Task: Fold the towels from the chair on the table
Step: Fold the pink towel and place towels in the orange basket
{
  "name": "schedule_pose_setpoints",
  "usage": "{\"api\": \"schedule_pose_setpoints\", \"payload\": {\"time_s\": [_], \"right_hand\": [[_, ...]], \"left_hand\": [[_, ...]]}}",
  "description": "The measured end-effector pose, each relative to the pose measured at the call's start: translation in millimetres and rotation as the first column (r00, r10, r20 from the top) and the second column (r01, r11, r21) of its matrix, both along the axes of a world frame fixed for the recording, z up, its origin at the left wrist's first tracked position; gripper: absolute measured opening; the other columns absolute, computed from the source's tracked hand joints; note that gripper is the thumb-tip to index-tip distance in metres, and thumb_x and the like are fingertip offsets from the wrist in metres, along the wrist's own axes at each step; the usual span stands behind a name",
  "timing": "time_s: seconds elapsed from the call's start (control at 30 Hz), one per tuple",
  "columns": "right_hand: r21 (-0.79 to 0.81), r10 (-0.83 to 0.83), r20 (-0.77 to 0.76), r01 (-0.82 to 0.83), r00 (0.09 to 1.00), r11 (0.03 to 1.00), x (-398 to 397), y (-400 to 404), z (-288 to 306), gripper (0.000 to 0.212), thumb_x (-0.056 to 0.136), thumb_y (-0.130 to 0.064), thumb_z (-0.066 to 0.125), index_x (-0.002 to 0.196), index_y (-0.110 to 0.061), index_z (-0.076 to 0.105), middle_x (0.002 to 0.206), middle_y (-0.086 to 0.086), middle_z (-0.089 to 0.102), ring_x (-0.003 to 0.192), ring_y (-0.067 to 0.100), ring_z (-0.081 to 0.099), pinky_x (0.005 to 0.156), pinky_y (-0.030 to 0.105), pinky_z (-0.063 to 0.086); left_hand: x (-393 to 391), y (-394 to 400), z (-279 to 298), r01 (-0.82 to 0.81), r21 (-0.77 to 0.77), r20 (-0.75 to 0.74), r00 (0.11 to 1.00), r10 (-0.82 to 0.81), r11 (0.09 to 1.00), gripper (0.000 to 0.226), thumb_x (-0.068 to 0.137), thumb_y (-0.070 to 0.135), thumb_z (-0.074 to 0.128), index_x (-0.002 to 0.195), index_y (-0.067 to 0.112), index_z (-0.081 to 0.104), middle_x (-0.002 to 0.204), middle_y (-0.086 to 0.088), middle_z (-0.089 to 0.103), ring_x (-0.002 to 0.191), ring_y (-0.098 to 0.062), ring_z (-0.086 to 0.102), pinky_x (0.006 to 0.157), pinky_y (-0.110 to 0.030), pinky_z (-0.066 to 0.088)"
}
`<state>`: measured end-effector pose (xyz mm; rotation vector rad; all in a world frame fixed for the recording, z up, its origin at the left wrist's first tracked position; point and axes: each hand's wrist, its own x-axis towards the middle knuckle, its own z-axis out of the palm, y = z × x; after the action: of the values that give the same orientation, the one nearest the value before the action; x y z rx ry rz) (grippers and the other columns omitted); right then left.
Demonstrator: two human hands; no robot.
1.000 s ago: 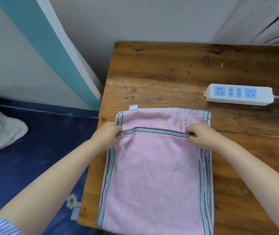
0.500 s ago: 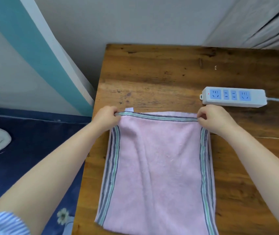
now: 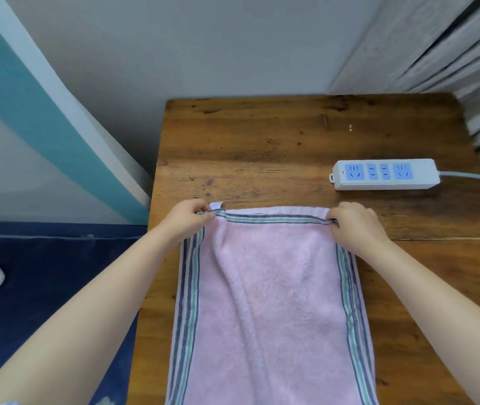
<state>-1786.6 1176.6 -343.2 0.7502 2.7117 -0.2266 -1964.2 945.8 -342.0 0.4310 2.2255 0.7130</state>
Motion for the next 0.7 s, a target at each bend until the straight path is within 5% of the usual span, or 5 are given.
{"api": "schedule_pose_setpoints", "payload": {"time_s": [0.1, 0.33, 0.47, 0.6, 0.7], "right_hand": [[-0.017, -0.023, -0.08, 0.021, 0.997, 1.0, 3.4, -1.7, 4.1, 0.024, 0.09, -0.014, 0.047, 0.106, -0.015, 0.065, 0.094, 0.005, 0.06, 0.094, 0.024, 0.052, 0.078, 0.033, 0.038], [-0.1, -0.104, -0.11, 0.093, 0.989, 0.991, 10.1, -2.8, 11.5, 0.024, 0.089, -0.012, 0.048, 0.104, -0.011, 0.066, 0.096, 0.007, 0.062, 0.093, 0.023, 0.055, 0.082, 0.036, 0.044], [-0.233, -0.114, -0.05, 0.1, 0.992, 0.967, 9.2, 1.3, 24.9, 0.018, 0.085, -0.008, 0.048, 0.084, -0.012, 0.065, 0.077, 0.0, 0.053, 0.079, 0.018, 0.051, 0.064, 0.026, 0.04], [-0.566, -0.13, 0.123, 0.177, 0.984, 0.805, 14.4, 3.9, 48.4, 0.037, 0.079, 0.002, 0.046, 0.047, -0.016, 0.046, 0.047, -0.008, 0.042, 0.053, 0.008, 0.041, 0.05, 0.022, 0.029], [-0.701, -0.268, 0.184, 0.317, 0.946, 0.639, 18.0, 11.4, 53.4, 0.035, 0.079, 0.006, 0.042, 0.048, -0.01, 0.04, 0.05, -0.001, 0.04, 0.055, 0.01, 0.041, 0.057, 0.025, 0.03]], "left_hand": [[5.1, 5.4, -1.1, -0.036, 0.091, 0.042, 0.999, 0.033, 0.995, 0.023, 0.089, 0.02, 0.055, 0.066, 0.019, 0.05, 0.064, 0.0, 0.047, 0.054, -0.014, 0.037, 0.052, -0.025, 0.029], [15.8, -2.2, -7.6, 0.154, -0.012, 0.01, 0.988, -0.154, 0.988, 0.021, 0.093, 0.022, 0.047, 0.073, 0.021, 0.045, 0.069, 0.001, 0.049, 0.059, -0.016, 0.043, 0.051, -0.025, 0.031], [15.3, -0.7, -5.6, 0.295, -0.085, 0.003, 0.955, -0.296, 0.952, 0.017, 0.097, 0.025, 0.04, 0.08, 0.021, 0.042, 0.083, -0.006, 0.053, 0.072, -0.019, 0.044, 0.057, -0.026, 0.03], [9.8, -2.5, -6.5, 0.231, -0.067, 0.037, 0.973, -0.229, 0.971, 0.025, 0.097, 0.026, 0.037, 0.072, 0.028, 0.037, 0.074, -0.001, 0.046, 0.065, -0.014, 0.039, 0.057, -0.028, 0.029], [7.7, -5.1, -10.9, 0.178, -0.048, 0.042, 0.984, -0.176, 0.983, 0.026, 0.097, 0.021, 0.04, 0.071, 0.024, 0.039, 0.071, 0.0, 0.044, 0.065, -0.014, 0.038, 0.058, -0.028, 0.028]]}}
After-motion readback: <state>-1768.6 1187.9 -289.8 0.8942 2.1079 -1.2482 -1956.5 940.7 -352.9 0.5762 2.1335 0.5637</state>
